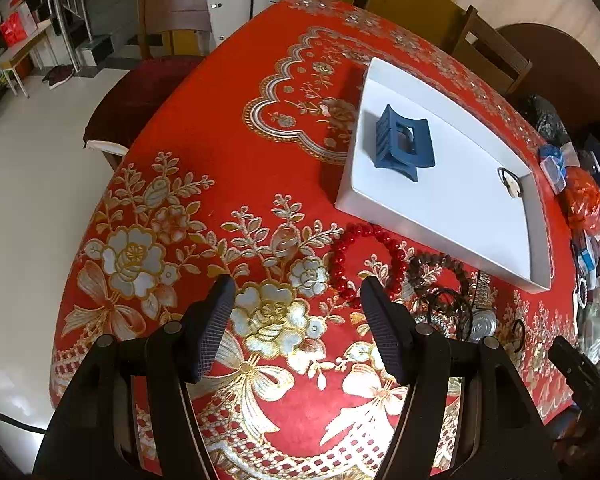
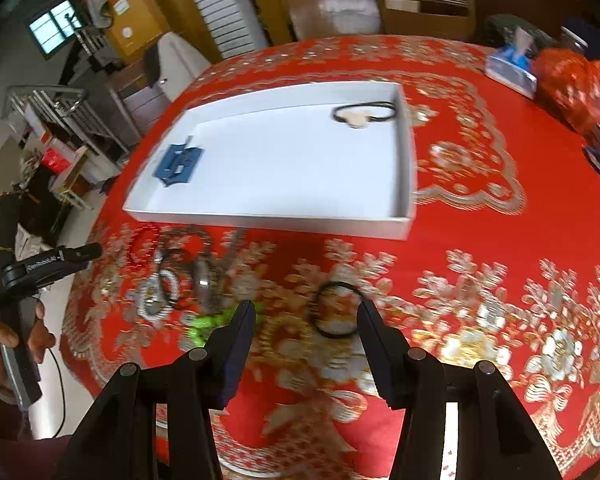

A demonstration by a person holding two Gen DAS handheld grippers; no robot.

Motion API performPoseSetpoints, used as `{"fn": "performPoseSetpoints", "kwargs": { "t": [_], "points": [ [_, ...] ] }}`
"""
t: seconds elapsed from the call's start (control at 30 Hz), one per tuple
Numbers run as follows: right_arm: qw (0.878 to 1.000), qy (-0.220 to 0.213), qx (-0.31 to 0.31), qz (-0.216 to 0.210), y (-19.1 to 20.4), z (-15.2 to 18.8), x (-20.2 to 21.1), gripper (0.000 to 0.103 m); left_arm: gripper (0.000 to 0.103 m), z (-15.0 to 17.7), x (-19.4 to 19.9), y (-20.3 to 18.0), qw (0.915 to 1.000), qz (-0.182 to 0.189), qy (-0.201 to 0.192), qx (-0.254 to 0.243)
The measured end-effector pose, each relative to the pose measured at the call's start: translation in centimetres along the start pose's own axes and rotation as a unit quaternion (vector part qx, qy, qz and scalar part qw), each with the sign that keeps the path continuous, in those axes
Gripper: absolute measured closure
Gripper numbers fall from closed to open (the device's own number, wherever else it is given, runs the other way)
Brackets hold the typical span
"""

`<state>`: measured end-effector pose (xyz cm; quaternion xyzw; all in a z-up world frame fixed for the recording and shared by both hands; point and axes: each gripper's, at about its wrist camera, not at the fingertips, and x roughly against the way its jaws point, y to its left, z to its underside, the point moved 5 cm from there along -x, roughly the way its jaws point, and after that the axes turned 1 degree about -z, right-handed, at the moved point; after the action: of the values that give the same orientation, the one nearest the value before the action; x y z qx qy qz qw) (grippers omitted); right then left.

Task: Organize jewelry
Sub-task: 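Withdraw both tools from the tray back toward the jewelry pile, then grasp the red bead bracelet with left tool while right tool grasps the plain black hair tie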

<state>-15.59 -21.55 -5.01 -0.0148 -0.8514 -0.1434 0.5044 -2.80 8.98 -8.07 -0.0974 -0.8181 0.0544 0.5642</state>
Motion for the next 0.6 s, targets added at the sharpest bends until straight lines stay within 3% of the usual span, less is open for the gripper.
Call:
{"fn": "performPoseSetpoints", "kwargs": {
  "t": [0.23, 0.4, 0.47, 0.6],
  "points": [
    [0.999, 0.006, -0.03, 0.017, -3.2, 1.1, -0.3, 0.052, 0.038, -0.1, -0.8, -0.9, 0.9999, -0.004, 0.008, -0.013],
    [1.0, 0.012, -0.015, 0.012, -2.6, 1.4, -0.9, 0.053, 0.038, -0.1, -1.5, -0.9, 0.9998, -0.008, 0.017, -0.01],
    [1.0, 0.012, -0.008, 0.022, -2.5, 1.3, -1.3, 0.055, 0.038, -0.2, -1.6, -0.9, 0.9998, -0.009, 0.017, -0.007],
    [0.999, 0.019, 0.004, 0.034, -2.4, 0.6, -2.6, 0.07, 0.038, -0.5, -1.8, -1.0, 0.9997, -0.011, 0.02, -0.005]
  ]
}}
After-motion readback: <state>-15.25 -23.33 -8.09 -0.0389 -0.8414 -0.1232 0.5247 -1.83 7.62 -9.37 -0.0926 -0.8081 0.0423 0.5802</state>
